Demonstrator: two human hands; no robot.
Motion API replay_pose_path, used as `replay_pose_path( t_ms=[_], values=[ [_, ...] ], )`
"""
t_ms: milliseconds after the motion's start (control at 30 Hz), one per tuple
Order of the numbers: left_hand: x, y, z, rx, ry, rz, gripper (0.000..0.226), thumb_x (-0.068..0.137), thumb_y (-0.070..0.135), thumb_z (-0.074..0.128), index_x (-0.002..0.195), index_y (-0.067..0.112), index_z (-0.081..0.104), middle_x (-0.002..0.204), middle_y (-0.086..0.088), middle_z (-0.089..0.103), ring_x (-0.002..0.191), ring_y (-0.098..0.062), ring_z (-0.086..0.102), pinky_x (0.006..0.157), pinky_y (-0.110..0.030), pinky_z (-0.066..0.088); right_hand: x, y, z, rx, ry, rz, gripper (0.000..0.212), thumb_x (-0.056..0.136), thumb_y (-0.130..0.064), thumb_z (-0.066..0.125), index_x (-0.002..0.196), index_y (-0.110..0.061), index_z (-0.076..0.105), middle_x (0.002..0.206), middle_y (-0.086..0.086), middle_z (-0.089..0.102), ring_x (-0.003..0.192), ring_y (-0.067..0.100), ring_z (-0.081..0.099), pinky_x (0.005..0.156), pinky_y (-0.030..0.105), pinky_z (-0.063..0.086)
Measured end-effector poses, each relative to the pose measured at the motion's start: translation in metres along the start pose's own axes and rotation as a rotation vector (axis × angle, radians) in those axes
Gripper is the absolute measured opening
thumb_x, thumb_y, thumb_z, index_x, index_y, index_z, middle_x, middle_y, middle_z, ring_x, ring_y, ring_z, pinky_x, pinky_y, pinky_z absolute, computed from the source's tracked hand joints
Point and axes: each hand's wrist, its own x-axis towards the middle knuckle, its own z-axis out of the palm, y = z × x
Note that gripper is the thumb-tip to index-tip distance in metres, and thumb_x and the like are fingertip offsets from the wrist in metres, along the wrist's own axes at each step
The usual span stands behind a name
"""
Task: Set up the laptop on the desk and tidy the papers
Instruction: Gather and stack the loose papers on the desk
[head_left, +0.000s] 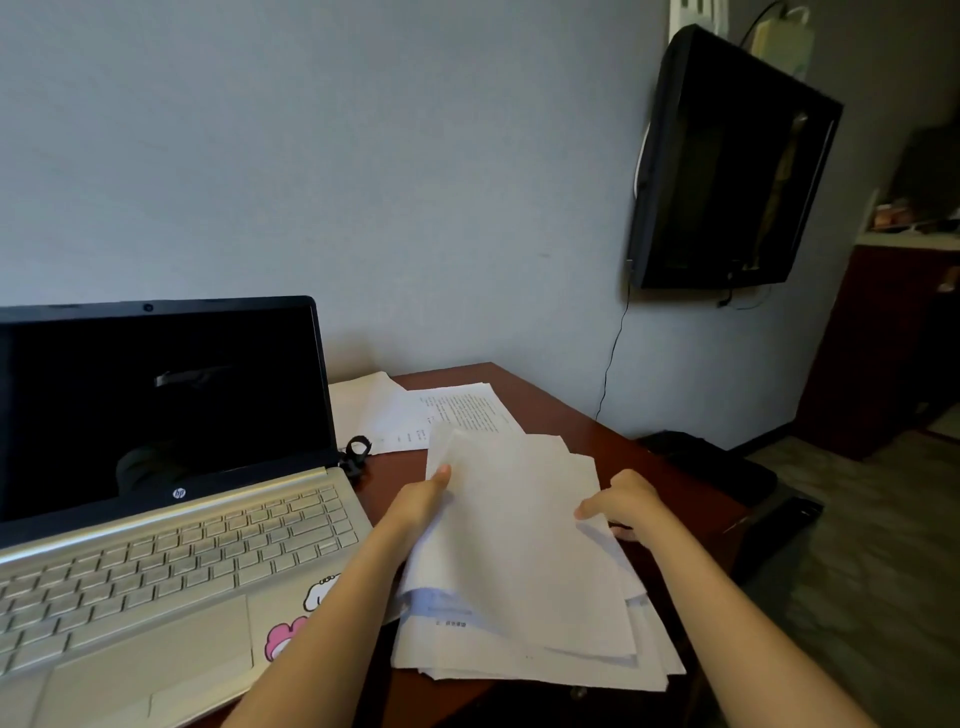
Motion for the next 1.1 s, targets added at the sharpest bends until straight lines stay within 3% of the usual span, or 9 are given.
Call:
replay_pose_path(
  t_ms=[67,167,300,467,567,667,833,967,1100],
  values=[
    [-0.002,0.0,0.0,0.017,-0.035,0.011,0.033,0.094,0.028,0.054,0.101,-0.003,0.063,0.096,-0.016,0.066,0.087,-0.03,0.063,0.088,-0.035,0.05,-0.005,0.0,0.0,0.109,-0.047,0.028,0.057,0.078,0.003,0.07,0.129,0.006,0.044,0.109,0.015,0.051,0.099,0.026,0.051,0.076,0.031,0.046],
    [-0.007,0.001,-0.001,0.069,-0.037,0.041,0.012,0.09,0.002,0.053,0.079,0.004,0.055,0.075,-0.009,0.057,0.065,-0.021,0.054,0.069,-0.029,0.046,-0.011,0.002,-0.002,0.158,-0.039,0.051,0.054,0.079,0.004,0.068,0.128,0.007,0.045,0.124,0.02,0.053,0.11,0.029,0.053,0.081,0.03,0.046],
    [-0.019,0.002,0.003,0.059,-0.03,0.138,0.011,0.088,-0.003,0.05,0.093,0.005,0.056,0.094,-0.014,0.061,0.079,-0.024,0.057,0.065,-0.029,0.047,-0.013,0.012,-0.004,0.202,-0.028,0.02,0.058,0.08,-0.002,0.07,0.129,0.013,0.044,0.131,0.023,0.051,0.121,0.034,0.05,0.096,0.036,0.044],
    [-0.035,0.021,0.0,-0.056,0.001,0.276,0.019,0.09,-0.002,0.051,0.103,0.01,0.057,0.098,-0.009,0.064,0.084,-0.024,0.061,0.068,-0.025,0.05,-0.016,0.013,-0.006,0.325,-0.098,0.002,0.059,0.081,-0.017,0.072,0.128,0.007,0.046,0.126,0.016,0.056,0.119,0.032,0.052,0.093,0.032,0.043],
    [-0.044,0.043,-0.005,-0.099,0.043,0.379,0.021,0.091,-0.001,0.049,0.106,0.013,0.053,0.102,-0.008,0.06,0.089,-0.024,0.058,0.075,-0.028,0.046,-0.019,0.007,-0.009,0.442,-0.169,-0.002,0.046,0.088,-0.016,0.063,0.127,0.005,0.051,0.123,0.022,0.059,0.112,0.036,0.057,0.098,0.047,0.045],
    [-0.05,0.065,-0.009,-0.081,0.018,0.456,0.024,0.092,0.001,0.045,0.109,0.018,0.051,0.107,-0.006,0.06,0.091,-0.023,0.058,0.076,-0.03,0.047,-0.022,-0.01,-0.014,0.598,-0.031,-0.131,0.033,0.093,0.0,0.051,0.124,0.011,0.052,0.125,0.028,0.056,0.103,0.031,0.056,0.09,0.041,0.046],
    [-0.057,0.102,-0.016,-0.119,0.048,0.592,0.027,0.093,0.003,0.044,0.115,0.018,0.052,0.109,-0.003,0.06,0.092,-0.021,0.059,0.069,-0.024,0.049,-0.028,-0.046,-0.029,0.6,0.224,-0.356,0.024,0.094,-0.001,0.047,0.115,0.005,0.058,0.119,0.022,0.06,0.108,0.037,0.058,0.092,0.041,0.046],
    [-0.062,0.129,-0.02,-0.125,0.054,0.649,0.033,0.096,0.013,0.047,0.129,0.015,0.045,0.114,0.0,0.056,0.101,-0.021,0.057,0.084,-0.03,0.046,-0.036,-0.069,-0.038,0.635,0.271,-0.481,0.023,0.095,-0.008,0.049,0.116,-0.001,0.056,0.116,0.017,0.06,0.106,0.031,0.057,0.097,0.042,0.046],
    [-0.062,0.127,-0.023,-0.169,0.061,0.619,0.023,0.095,0.024,0.052,0.115,0.017,0.045,0.112,-0.003,0.059,0.091,-0.019,0.059,0.072,-0.026,0.049,-0.036,-0.066,-0.037,0.684,0.278,-0.494,0.016,0.093,-0.008,0.053,0.109,-0.003,0.053,0.114,0.018,0.06,0.1,0.029,0.058,0.094,0.043,0.046]
  ],
)
